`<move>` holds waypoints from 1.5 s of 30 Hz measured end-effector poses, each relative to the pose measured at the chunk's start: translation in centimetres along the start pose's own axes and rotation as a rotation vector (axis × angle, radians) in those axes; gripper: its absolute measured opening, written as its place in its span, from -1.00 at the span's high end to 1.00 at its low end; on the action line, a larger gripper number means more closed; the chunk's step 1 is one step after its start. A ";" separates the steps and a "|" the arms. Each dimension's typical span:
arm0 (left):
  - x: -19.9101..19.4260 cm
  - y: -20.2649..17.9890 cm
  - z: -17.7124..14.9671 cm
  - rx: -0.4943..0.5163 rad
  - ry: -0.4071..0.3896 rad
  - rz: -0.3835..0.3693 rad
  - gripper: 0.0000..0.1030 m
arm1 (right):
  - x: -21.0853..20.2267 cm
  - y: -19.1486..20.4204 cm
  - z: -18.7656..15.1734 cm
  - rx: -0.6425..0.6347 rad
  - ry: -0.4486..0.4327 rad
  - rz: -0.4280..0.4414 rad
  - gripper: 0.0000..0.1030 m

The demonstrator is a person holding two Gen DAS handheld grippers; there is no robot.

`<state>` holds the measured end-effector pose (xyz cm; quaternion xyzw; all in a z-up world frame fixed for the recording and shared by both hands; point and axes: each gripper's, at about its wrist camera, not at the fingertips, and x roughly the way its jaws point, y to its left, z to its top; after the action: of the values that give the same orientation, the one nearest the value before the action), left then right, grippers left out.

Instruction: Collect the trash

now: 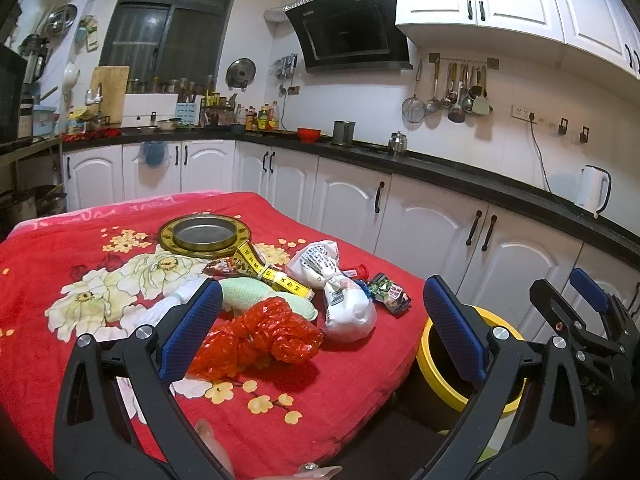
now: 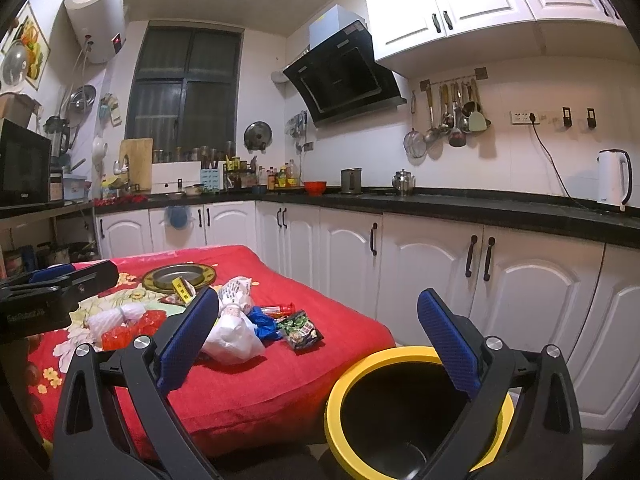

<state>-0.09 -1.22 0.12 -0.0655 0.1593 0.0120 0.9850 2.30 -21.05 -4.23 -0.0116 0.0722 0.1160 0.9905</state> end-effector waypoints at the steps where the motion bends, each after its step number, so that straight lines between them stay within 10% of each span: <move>1: 0.0 0.0 0.0 -0.004 0.002 0.001 -0.79 | -0.1 0.2 0.0 -0.001 0.001 0.001 -0.88; 16: 0.4 4.1 1.5 -0.066 -0.007 0.053 -0.79 | 1.0 3.6 0.5 -0.052 0.058 0.136 -0.88; 30: 0.2 10.2 3.8 -0.108 -0.042 0.174 -0.79 | 2.7 12.4 0.5 -0.276 0.166 0.446 -0.88; 45: 2.2 17.3 2.3 -0.221 0.093 0.314 -0.79 | 7.6 16.0 0.8 -0.308 0.245 0.538 -0.88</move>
<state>1.92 16.21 -0.59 -0.1482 0.2104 0.1801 0.9494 6.01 -3.76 -4.64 -0.1555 0.1728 0.3809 0.8949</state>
